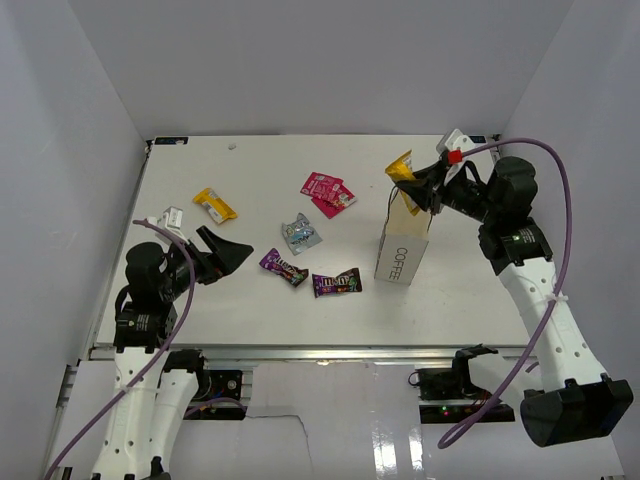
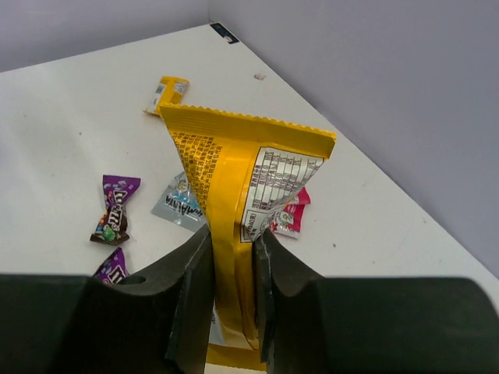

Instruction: Place the snacks into the paper bag

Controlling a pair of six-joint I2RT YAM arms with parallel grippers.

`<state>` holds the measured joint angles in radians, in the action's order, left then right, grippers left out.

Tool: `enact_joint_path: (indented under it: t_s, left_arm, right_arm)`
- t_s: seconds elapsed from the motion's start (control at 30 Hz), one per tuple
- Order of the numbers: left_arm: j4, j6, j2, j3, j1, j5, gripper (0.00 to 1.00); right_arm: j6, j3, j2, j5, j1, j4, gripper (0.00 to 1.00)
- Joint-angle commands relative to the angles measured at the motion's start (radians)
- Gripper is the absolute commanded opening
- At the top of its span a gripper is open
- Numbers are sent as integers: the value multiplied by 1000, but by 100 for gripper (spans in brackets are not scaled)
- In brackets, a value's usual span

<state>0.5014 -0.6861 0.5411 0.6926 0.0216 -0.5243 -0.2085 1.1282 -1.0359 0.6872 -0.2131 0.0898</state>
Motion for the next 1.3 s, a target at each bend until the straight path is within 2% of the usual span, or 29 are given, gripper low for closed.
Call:
enact_joint_path:
  t_s: [0.0, 0.23, 0.47, 0.73, 0.83, 0.87, 0.93, 0.97, 1.03, 1.07, 1.1, 1.17, 1.27]
  left_arm:
    - [5, -13, -7, -7, 1, -17, 98]
    - [3, -9, 7, -5, 1, -28, 98]
    - [2, -4, 5, -5, 1, -34, 98]
    - [-23, 31, 91, 4, 3, -117, 98]
    - [-23, 88, 154, 30, 20, -129, 98]
    - [-27, 120, 166, 47, 32, -120, 98]
    - [-46, 157, 215, 64, 98, -77, 98]
    - [-53, 187, 236, 85, 173, -54, 98]
    - [-75, 223, 333, 108, 266, 22, 98]
    - [-77, 261, 373, 139, 367, 55, 98]
    - [-78, 282, 416, 156, 421, 114, 97]
    - [-84, 336, 554, 192, 560, 174, 95]
    - [-98, 468, 736, 271, 694, 276, 94]
  right_arm:
    - [23, -62, 14, 29, 18, -78, 29]
    - [-6, -131, 17, 12, 30, -124, 32]
    - [-12, -157, 22, 3, 49, -122, 46]
    - [-15, -133, 56, 50, 61, -114, 53]
    - [-69, -47, 65, 141, 66, -1, 64]
    - [-134, -16, 65, 171, 67, 46, 72]
    - [-266, 56, 63, 299, 73, 210, 79]
    - [-317, 92, 63, 361, 73, 340, 82]
    - [-389, 110, 69, 396, 75, 447, 83]
    - [-470, 113, 74, 426, 77, 497, 84]
    - [-520, 113, 86, 451, 86, 598, 84]
    - [-632, 101, 120, 509, 95, 674, 85]
    - [-666, 55, 169, 515, 100, 726, 85]
